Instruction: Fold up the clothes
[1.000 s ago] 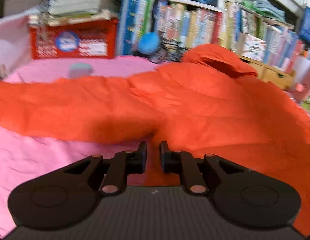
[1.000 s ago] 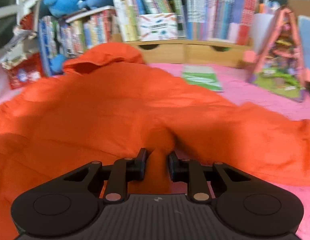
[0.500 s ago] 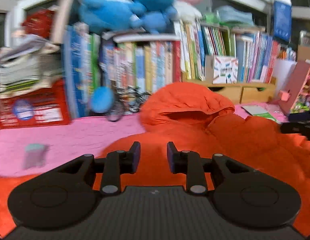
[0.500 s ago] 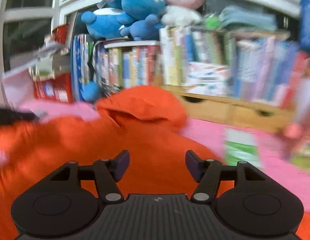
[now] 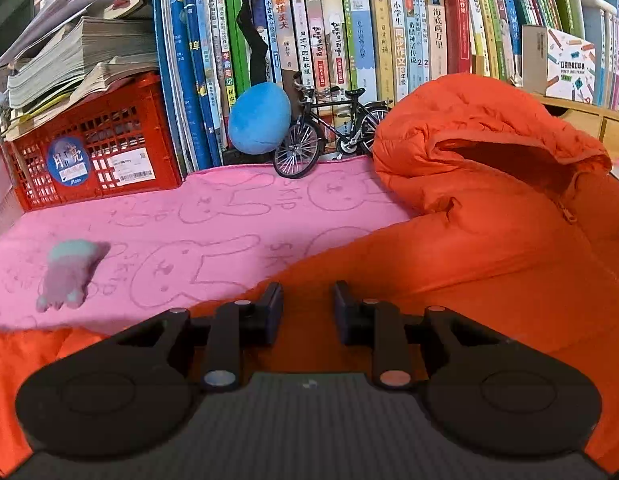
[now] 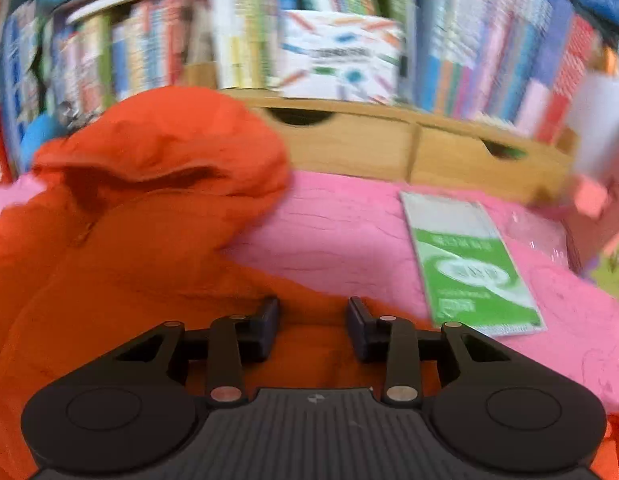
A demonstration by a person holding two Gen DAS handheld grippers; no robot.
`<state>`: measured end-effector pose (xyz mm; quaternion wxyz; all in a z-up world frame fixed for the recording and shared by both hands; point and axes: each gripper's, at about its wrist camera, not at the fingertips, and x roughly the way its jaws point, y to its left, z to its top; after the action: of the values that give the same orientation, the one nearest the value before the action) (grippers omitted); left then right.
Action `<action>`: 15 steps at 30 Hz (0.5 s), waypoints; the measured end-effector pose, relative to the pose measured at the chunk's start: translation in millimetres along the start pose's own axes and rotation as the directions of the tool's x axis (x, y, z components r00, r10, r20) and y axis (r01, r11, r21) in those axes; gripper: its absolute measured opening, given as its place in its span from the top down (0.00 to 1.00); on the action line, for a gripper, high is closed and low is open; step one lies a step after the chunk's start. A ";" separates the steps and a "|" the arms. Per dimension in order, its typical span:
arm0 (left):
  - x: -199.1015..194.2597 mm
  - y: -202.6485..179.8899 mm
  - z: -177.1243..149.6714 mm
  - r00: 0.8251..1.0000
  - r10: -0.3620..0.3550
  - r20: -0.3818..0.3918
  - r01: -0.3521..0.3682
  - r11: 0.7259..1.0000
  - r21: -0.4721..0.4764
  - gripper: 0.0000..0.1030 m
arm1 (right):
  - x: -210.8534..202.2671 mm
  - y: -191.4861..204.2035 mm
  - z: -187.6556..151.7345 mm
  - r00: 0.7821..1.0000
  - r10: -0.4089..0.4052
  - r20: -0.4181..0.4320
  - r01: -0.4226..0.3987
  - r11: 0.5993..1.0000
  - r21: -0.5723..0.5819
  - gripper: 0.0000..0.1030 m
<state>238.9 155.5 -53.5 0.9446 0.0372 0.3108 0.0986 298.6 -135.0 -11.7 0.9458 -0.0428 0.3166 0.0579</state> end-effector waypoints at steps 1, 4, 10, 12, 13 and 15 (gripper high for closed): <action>-1.4 0.9 0.2 1.000 0.004 0.004 -0.004 1.000 -0.001 0.72 | 2.2 -4.3 0.8 1.000 -0.029 -0.001 0.029 1.000 0.011 0.64; -12.9 3.9 5.4 0.999 0.018 0.045 -0.018 1.000 0.001 0.75 | -2.5 -7.8 2.1 0.996 -0.089 0.006 0.089 0.996 0.009 0.59; -30.4 -19.4 45.7 0.955 -0.199 0.220 0.160 0.971 0.180 0.60 | -41.7 17.3 17.6 0.949 0.028 0.314 0.047 0.972 -0.229 0.29; -18.4 -36.0 54.3 0.950 -0.240 0.202 0.184 0.948 0.261 0.59 | -38.0 34.6 26.2 0.938 0.108 0.330 0.014 0.938 -0.347 0.27; -12.4 -44.3 58.6 0.946 -0.259 0.192 0.195 0.934 0.300 0.59 | -32.8 45.0 28.2 0.936 0.137 0.324 0.007 0.913 -0.408 0.27; 3.3 -52.3 63.7 0.942 -0.292 0.163 0.229 0.918 0.323 0.58 | -21.3 62.2 28.1 0.938 0.170 0.303 0.005 0.866 -0.500 0.27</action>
<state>287.9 104.4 -11.1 0.9599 0.1481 0.2238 -0.0812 289.9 -71.9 20.8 0.9398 -0.2586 0.1261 0.1843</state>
